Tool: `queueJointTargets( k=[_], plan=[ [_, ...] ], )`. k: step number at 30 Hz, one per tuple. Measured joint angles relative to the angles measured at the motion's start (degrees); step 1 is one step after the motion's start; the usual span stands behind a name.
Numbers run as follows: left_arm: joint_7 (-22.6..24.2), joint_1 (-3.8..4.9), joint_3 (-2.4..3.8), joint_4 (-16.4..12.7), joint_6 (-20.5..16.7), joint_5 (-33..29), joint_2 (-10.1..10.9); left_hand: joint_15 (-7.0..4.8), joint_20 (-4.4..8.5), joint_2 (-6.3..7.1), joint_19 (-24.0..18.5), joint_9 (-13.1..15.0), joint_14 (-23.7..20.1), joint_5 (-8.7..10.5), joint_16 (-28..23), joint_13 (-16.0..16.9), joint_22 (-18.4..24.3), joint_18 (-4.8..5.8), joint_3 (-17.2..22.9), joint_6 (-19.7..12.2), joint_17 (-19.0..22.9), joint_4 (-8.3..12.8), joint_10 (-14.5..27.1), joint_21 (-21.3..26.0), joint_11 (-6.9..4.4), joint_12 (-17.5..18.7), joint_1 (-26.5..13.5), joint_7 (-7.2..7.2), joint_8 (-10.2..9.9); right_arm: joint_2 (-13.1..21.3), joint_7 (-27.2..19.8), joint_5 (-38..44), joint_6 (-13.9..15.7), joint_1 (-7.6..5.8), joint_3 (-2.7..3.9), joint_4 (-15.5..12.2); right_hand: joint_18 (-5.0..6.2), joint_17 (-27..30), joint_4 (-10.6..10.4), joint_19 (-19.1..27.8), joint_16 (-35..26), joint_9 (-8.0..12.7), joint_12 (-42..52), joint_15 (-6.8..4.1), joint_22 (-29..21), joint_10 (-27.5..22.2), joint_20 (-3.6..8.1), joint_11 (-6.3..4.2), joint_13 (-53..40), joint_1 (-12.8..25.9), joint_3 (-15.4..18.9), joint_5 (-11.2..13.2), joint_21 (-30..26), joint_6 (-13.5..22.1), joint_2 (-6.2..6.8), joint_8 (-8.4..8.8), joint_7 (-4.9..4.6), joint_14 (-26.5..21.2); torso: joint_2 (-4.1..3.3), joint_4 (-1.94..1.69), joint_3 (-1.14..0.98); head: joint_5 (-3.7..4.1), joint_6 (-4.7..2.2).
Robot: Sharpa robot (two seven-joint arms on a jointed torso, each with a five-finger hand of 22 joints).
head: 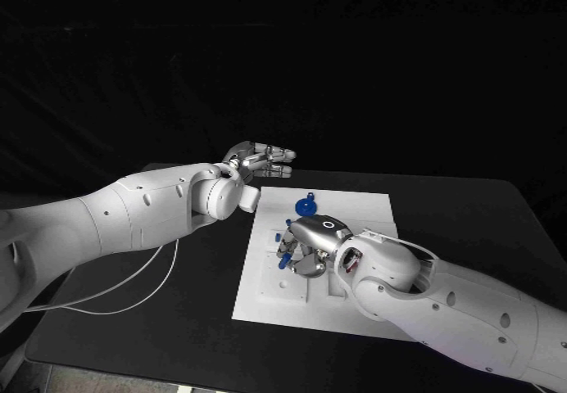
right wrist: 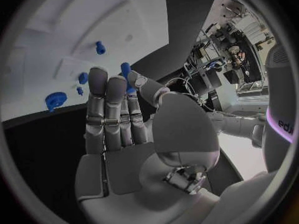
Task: Assemble the parts on the task board
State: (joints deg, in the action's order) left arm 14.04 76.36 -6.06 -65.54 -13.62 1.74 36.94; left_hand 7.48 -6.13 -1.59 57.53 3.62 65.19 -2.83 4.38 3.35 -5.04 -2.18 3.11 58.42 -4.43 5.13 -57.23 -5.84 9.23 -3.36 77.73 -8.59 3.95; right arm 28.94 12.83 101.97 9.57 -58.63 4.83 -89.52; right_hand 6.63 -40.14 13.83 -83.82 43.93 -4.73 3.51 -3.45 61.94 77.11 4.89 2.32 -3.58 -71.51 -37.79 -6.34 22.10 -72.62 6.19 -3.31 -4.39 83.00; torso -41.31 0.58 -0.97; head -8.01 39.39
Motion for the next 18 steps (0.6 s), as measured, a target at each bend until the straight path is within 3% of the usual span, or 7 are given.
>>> queueJointTargets(
  k=[8, 18],
  plan=[
    [0.0, 0.00, 0.01, 0.0, 0.0, 0.0, -0.1, 0.29, 0.00, 0.32, 0.0, 0.0, -0.7, 0.00, -0.2, 0.0, 0.1, 0.00, -0.1, -0.2, 0.2, -0.6, 0.0, 0.0, 0.00, 0.0, -0.3, -0.20, 0.0, -0.4, 0.1, 1.4, -1.1, 0.01, -2.04, -0.1, 0.00, 0.0, 0.1, 0.0, 0.0, 0.0, -0.1, -0.09, 0.1, 0.0, 0.00, -0.01, 0.0, 0.0, 0.1, -0.5, 0.0, -0.1, 0.00, -0.18, 0.06, -0.1, -0.04, 0.03, -0.01, -0.01, 0.43],
    [0.1, 0.00, 0.01, 0.2, 0.0, 0.0, -0.3, 0.29, -0.21, 0.31, -0.2, 0.0, -0.7, 0.00, -0.2, 0.0, 0.1, 0.00, -0.1, -0.2, 0.2, -0.7, 0.0, 0.0, 0.00, 0.0, -0.3, -0.20, 0.0, -1.0, 0.1, 2.6, -2.1, 0.07, -2.73, 0.3, 0.01, 0.0, 0.2, -0.1, 0.0, 0.1, -0.1, -0.17, 0.1, 0.0, 0.12, -0.02, 0.0, 0.0, 0.2, -0.5, 0.0, -0.1, 0.01, -0.18, 0.22, -0.2, -0.05, -0.16, -0.01, -0.53, 0.83]
  ],
)
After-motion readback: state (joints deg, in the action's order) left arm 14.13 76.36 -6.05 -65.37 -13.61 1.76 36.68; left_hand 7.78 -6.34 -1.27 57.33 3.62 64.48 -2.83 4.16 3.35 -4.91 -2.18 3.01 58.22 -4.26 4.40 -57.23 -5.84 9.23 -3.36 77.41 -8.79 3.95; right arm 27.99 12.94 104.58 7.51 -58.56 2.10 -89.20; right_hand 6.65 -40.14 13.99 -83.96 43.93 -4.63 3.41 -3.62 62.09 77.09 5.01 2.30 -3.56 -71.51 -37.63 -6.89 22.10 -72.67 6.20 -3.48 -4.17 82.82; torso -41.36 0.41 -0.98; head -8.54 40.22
